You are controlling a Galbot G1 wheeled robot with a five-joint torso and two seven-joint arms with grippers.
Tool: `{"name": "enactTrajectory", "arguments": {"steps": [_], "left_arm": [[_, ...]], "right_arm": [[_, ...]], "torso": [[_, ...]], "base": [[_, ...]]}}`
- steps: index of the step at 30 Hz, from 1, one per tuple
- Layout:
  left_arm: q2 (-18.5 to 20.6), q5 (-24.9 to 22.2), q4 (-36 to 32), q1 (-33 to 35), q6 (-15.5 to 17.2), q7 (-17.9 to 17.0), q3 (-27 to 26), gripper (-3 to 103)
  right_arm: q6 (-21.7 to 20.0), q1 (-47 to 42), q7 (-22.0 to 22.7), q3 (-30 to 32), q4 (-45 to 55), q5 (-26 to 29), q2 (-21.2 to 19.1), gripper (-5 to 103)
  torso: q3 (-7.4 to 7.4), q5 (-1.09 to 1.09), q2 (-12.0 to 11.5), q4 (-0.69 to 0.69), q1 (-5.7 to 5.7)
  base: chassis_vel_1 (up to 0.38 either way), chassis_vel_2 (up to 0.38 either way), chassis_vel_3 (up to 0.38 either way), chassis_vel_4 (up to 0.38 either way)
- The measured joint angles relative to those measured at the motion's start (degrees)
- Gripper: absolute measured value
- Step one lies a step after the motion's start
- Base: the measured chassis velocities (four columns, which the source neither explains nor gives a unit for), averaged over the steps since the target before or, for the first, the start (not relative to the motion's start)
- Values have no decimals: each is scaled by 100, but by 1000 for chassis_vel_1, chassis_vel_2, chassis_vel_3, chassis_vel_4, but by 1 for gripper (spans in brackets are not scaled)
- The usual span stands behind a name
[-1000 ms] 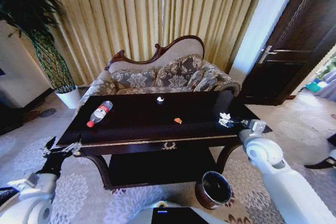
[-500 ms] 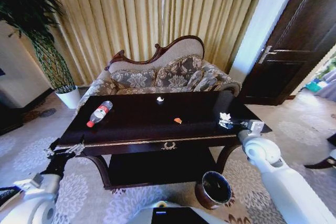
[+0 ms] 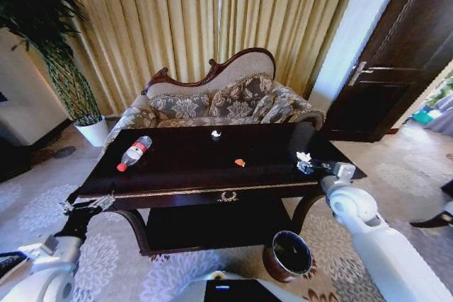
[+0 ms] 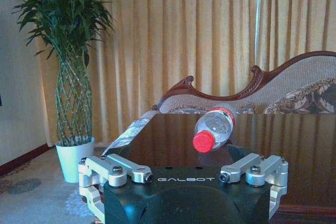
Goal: Move to the front of the table and place the trash on the table into the trash bin.
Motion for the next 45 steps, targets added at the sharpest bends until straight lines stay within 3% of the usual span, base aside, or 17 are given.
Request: {"name": "enactTrajectory", "arguments": {"steps": [1,6,8,11,12,14,17,19,21,26,34,36,45], "left_arm": [[0,0,0,0,0,0,0,100],[-1,-9,-17,2,-3,13,-13,100],[-1,-11,-18,4,-3,13,-16,100],[-5,-19,-18,6,-6,15,-17,100],[-5,-19,-18,6,-6,15,-17,100],[-10,-21,-18,6,-8,20,-17,100],[-11,-22,-17,5,-12,23,-15,100],[-11,-22,-15,4,-14,23,-13,100],[-19,-22,-8,-2,-27,24,-4,100],[-30,-26,8,-14,-122,12,-5,100],[-2,-144,12,-44,-287,-56,-12,100],[36,-426,-18,-50,-279,-58,-18,100],[131,-526,7,-140,-243,-14,0,100]], "right_arm": [[0,0,0,0,0,0,0,54],[22,-15,-7,0,22,-3,13,33],[36,-25,-8,0,28,-6,19,33],[98,-73,-22,21,61,-14,35,17],[98,-73,-22,21,61,-14,35,17],[273,-133,-120,67,101,-33,61,6],[645,-186,-207,87,148,-74,101,1],[810,-215,-269,102,179,-97,120,1],[1397,-352,-581,190,249,-278,217,1],[1945,-683,-1075,371,478,-378,500,1],[2300,-966,-1529,304,735,-638,800,1],[2505,-1033,-1661,213,750,-910,888,1],[2480,-1309,-1739,176,874,-1308,971,1]], "torso": [[0,0,0,0,0],[0,0,0,0,0],[0,0,0,0,0],[0,0,0,0,0],[0,0,0,0,0],[0,0,0,0,0],[0,0,0,0,0],[0,0,0,0,0],[0,-1,0,1,0],[0,-1,0,0,0],[0,-1,0,0,0],[0,0,0,0,0],[0,-1,0,0,0]], "base": [[0,0,0,0],[0,0,0,0],[0,0,0,0],[0,0,0,0],[0,0,0,0],[0,0,0,0],[0,0,0,0],[0,0,0,0],[0,0,0,0],[0,0,0,0],[0,0,0,0],[0,0,0,0],[0,0,0,0]]}}
